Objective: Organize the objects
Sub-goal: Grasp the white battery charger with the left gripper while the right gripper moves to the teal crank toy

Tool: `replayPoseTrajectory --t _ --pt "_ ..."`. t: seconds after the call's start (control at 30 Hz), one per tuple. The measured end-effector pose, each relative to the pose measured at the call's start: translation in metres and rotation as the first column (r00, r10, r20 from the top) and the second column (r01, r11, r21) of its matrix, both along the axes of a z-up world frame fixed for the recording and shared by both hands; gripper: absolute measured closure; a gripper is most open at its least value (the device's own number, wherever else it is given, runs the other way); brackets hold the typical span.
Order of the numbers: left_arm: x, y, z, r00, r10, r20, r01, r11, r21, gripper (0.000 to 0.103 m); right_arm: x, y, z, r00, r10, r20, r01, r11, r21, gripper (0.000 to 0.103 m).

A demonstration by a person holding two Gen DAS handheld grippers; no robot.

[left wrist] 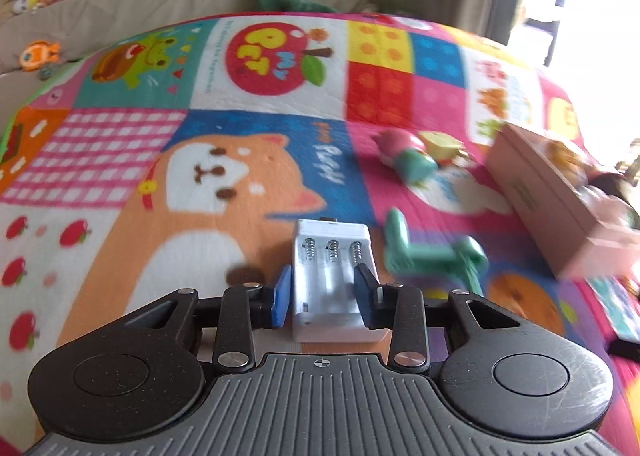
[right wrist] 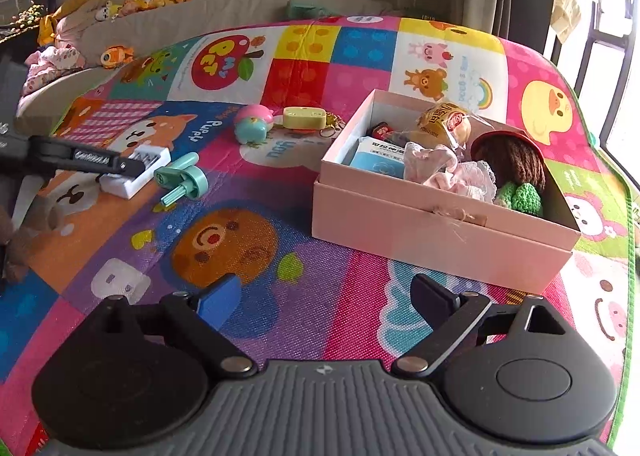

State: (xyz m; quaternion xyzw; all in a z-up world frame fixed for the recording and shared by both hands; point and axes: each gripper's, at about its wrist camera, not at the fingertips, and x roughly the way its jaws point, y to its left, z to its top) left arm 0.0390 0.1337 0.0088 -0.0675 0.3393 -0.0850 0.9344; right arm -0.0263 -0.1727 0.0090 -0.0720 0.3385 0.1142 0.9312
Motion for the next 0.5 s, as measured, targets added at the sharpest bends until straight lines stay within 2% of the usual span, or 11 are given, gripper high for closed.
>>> replayPoseTrajectory --t 0.07,0.17,0.23,0.4,0.5 --pt "-0.014 0.008 -0.003 0.999 -0.029 0.015 0.03 0.998 -0.052 0.067 -0.001 0.003 0.0 1.0 0.018 0.0 -0.018 1.0 0.001 0.01" --pt "-0.015 0.012 -0.006 1.0 0.004 0.027 -0.002 0.997 -0.079 0.076 -0.001 0.012 -0.003 0.998 0.055 -0.006 -0.055 0.998 0.003 0.009" --pt "-0.011 0.011 -0.007 0.999 0.023 0.032 -0.02 0.996 -0.092 0.077 0.0 0.021 -0.006 0.997 0.075 -0.015 -0.075 0.997 -0.004 0.009" --pt "-0.01 0.006 -0.007 0.998 0.032 0.044 -0.029 0.997 -0.067 0.076 0.001 0.052 0.002 0.988 0.155 0.027 -0.153 0.987 -0.047 0.009" --pt "-0.012 0.002 -0.005 0.999 0.031 0.037 -0.029 0.999 -0.035 0.077 0.014 0.069 0.017 0.979 0.199 0.052 -0.198 0.98 -0.029 0.009"
